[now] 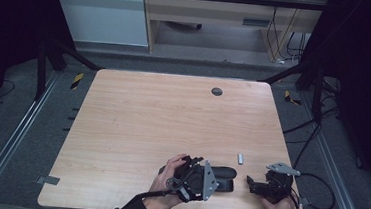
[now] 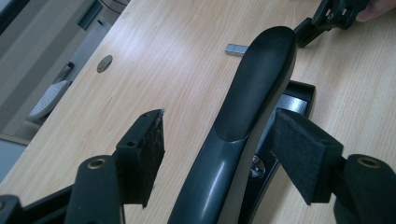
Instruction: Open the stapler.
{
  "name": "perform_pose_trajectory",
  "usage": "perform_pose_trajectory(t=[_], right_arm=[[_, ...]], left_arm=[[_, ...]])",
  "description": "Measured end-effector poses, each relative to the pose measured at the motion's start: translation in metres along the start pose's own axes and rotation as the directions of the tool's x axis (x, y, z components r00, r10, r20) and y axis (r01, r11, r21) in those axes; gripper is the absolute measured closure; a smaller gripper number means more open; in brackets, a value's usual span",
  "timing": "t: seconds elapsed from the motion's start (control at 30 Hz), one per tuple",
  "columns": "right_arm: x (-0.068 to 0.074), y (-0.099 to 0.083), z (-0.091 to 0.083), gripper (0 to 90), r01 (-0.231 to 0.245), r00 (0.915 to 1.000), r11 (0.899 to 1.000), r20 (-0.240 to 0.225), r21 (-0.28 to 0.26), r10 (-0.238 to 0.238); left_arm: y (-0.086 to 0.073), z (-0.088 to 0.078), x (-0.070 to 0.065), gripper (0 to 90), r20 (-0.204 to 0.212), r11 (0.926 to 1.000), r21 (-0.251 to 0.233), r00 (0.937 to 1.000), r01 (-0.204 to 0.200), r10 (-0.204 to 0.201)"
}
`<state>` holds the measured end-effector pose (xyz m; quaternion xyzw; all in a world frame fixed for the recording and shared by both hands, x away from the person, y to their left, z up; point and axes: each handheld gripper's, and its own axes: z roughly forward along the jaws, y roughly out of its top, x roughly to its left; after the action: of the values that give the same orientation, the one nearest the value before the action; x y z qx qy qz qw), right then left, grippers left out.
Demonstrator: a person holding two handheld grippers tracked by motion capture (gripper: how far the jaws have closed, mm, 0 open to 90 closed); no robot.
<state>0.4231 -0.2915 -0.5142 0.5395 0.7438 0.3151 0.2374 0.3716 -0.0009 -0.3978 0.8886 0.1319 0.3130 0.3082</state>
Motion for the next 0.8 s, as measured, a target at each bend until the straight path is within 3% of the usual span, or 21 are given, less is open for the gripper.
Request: perform_pose_trajectory(t=[0.33,0.53,0.8], right_arm=[[0.0,0.0,0.0,0.2,0.004,1.0,1.0,0.0,0.001,-0.004],[0.001,0.0,-0.001,0.2,-0.013,0.9999,1.0,-0.007,0.004,0.013],[0.0,0.0,0.0,0.2,0.004,1.0,1.0,0.0,0.001,-0.004]], left_arm=[[0.006,0.016,-0.013,31.5,-0.024,0.996,0.048,0.9967,-0.076,0.077],[0.008,0.026,-0.015,31.2,-0.026,0.9936,0.071,0.9955,-0.089,0.091],[0.008,0.038,-0.018,31.6,-0.052,0.9833,0.117,0.9879,-0.139,0.146]])
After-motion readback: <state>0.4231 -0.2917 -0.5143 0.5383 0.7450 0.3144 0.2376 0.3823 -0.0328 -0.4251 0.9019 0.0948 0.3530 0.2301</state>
